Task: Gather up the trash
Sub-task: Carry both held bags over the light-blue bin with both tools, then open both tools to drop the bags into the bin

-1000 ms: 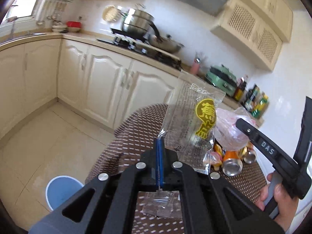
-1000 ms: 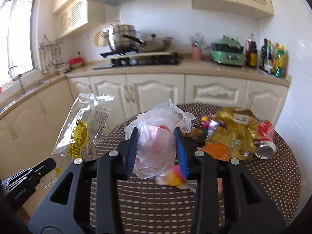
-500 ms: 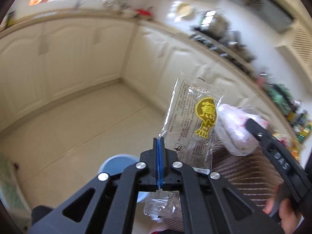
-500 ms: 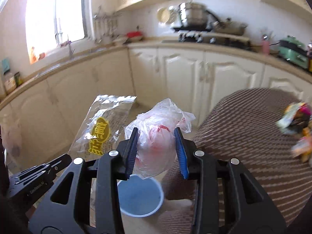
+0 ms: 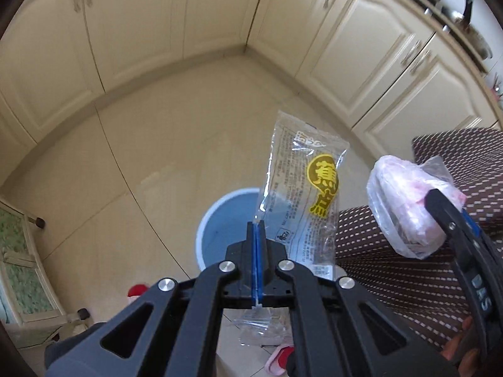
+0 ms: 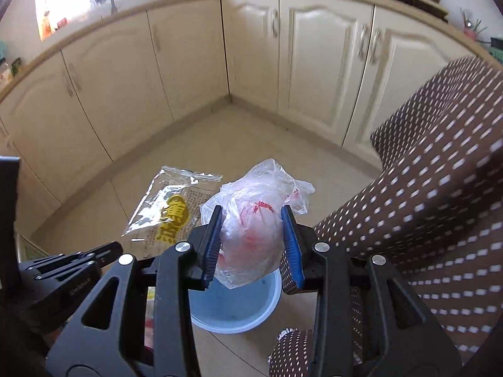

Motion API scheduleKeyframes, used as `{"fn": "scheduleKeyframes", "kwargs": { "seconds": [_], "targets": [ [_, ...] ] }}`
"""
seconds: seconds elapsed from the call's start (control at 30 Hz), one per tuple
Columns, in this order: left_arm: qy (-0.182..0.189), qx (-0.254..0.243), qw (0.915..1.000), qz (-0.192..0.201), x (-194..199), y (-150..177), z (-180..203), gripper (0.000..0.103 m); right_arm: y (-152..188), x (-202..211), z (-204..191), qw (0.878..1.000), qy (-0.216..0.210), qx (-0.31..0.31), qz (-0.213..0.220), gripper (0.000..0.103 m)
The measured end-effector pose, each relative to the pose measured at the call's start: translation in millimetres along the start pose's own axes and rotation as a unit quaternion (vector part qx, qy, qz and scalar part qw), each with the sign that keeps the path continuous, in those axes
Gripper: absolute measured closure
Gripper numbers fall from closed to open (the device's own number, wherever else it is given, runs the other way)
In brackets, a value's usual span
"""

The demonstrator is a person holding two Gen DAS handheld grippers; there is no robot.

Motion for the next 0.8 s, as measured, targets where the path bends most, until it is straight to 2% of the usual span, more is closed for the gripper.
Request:
{"fn": "scheduleKeyframes", "kwargs": {
  "seconds": [0.17, 0.37, 0.4, 0.43, 0.47, 0.5, 0.8],
  "targets": [
    [-0.007, -0.006, 0.9984, -0.055, -58.5, 6.8, 6.2, 0.102, 14.0, -38.5, 11.5, 1.0, 0.012, -0.005, -0.027, 0.066],
    [0.012, -0.007, 0.9954, -0.095, -92.8, 14.3, 15.5, 0.099, 35.4, -74.6, 16.9, 0.998, 0.007, -0.015, -0.062, 0.066],
    [0.013, -0.001, 0.9954, -0.095, -93.9, 15.1, 13.4, 0.096, 38.7, -79.7, 16.4, 0.998, 0.006, -0.014, -0.068, 0.066],
    [0.013, 0.002, 0.9954, -0.095, -95.5, 15.9, 10.1, 0.085, 41.4, -83.8, 16.2, 0.997, 0.005, -0.013, -0.073, 0.065],
    [0.014, 0.003, 0.9951, -0.098, -97.1, 16.1, 9.2, 0.069, 43.8, -85.5, 15.7, 0.997, 0.005, -0.013, -0.076, 0.065],
    [0.015, 0.006, 0.9948, -0.101, -98.3, 17.0, 7.4, 0.065, 46.4, -87.5, 15.4, 0.997, 0.004, -0.014, -0.079, 0.065],
    [0.011, 0.023, 0.9954, -0.092, -99.4, 16.9, -3.6, 0.06, 55.4, -102.5, 11.9, 0.995, -0.01, -0.012, -0.098, 0.064]
  ]
}}
Point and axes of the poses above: each gripper's, at about its wrist camera, not at the fingertips, and x roughly against the way its jaws point, z to its right, y to its underside, the point moved 10 cm from there along -x, roughly the way its jaws point, and after that the axes turned 4 degrees about -z, right-handed, at the moved point
